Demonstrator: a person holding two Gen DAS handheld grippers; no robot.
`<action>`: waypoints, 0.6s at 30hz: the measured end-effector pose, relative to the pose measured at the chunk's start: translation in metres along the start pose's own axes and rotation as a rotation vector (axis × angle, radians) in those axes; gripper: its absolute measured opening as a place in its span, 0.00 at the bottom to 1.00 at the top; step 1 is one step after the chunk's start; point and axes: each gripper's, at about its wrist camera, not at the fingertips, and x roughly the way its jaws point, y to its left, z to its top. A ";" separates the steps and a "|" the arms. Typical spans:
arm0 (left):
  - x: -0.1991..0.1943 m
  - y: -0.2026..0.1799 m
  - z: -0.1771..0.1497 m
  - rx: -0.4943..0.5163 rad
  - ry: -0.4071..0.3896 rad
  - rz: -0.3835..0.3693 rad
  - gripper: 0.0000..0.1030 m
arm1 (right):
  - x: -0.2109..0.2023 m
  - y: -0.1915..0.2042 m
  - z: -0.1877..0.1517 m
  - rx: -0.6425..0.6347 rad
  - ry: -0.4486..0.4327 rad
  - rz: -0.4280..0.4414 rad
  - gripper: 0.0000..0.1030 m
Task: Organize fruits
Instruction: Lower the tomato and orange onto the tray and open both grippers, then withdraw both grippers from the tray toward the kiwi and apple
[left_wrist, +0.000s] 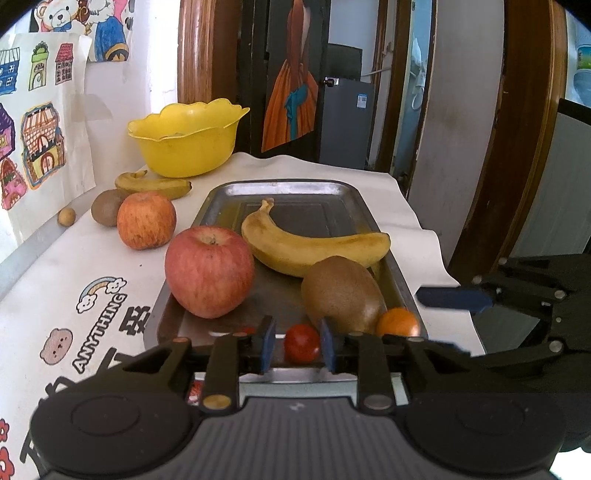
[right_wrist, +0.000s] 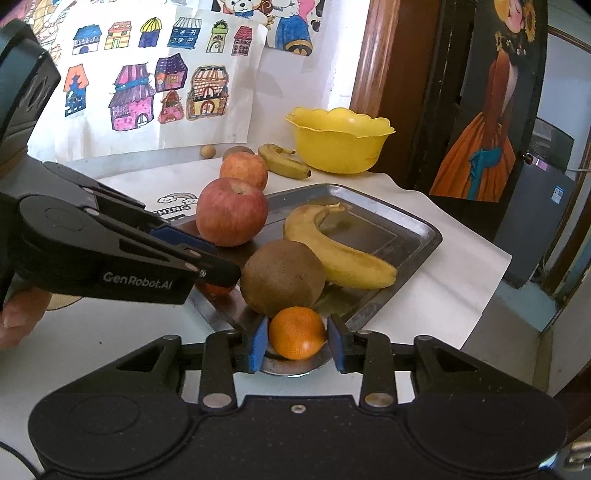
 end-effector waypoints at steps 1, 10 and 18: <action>-0.002 0.000 0.000 -0.006 0.002 -0.003 0.35 | -0.001 0.001 -0.001 -0.004 -0.008 -0.008 0.55; -0.039 0.004 -0.001 -0.052 -0.074 -0.002 0.71 | -0.033 0.012 -0.002 -0.024 -0.087 -0.063 0.84; -0.095 0.019 -0.010 -0.135 -0.206 0.058 0.99 | -0.084 0.032 -0.003 -0.002 -0.173 -0.111 0.99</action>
